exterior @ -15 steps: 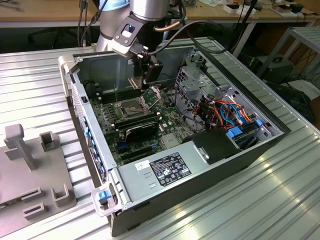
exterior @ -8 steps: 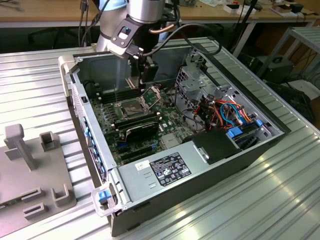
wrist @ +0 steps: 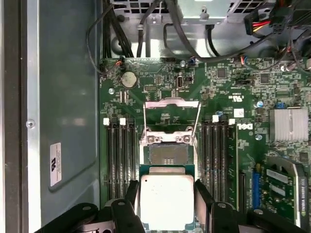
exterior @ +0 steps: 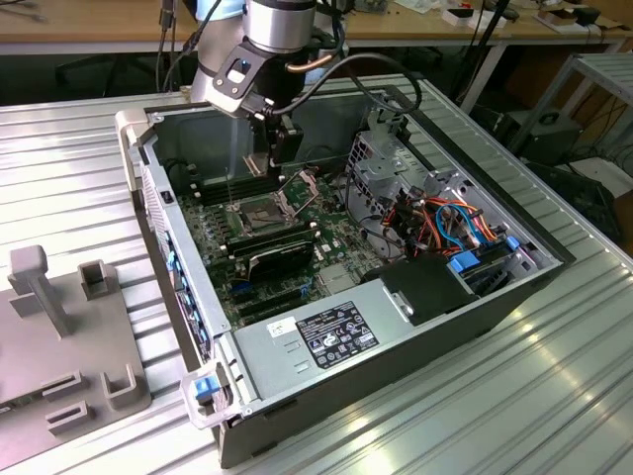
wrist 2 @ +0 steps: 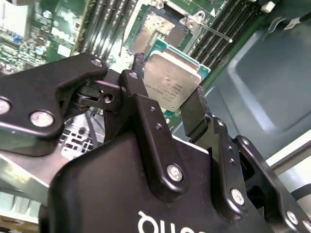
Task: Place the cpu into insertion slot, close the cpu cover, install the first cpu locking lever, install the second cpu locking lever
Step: 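Place the cpu into insertion slot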
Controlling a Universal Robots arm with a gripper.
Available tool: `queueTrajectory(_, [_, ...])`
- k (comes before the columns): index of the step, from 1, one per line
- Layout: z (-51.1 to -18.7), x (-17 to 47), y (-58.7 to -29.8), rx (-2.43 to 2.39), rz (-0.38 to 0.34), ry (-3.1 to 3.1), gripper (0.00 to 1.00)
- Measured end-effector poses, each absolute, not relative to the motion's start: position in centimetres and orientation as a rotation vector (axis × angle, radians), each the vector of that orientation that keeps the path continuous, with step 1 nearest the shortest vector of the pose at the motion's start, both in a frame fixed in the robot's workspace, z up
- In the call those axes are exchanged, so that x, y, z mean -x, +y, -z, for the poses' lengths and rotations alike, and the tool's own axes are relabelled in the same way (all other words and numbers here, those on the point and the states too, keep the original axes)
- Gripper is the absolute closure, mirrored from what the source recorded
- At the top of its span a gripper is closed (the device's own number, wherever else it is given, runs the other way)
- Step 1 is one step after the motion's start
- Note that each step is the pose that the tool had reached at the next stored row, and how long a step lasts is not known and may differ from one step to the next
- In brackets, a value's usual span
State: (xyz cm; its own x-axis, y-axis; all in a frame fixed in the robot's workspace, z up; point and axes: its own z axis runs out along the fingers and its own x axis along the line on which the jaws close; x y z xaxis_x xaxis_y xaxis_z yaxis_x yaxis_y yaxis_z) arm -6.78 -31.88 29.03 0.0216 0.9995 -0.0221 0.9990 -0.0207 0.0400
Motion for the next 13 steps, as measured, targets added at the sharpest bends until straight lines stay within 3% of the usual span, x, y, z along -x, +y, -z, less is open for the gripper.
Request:
queueTrajectory(4, [-27.8,6.8,-30.7,-2.218,-0.017,2.162,0.45])
queueTrajectory(13, [-27.5,6.8,-32.5,-2.217,-0.018,2.163,0.45])
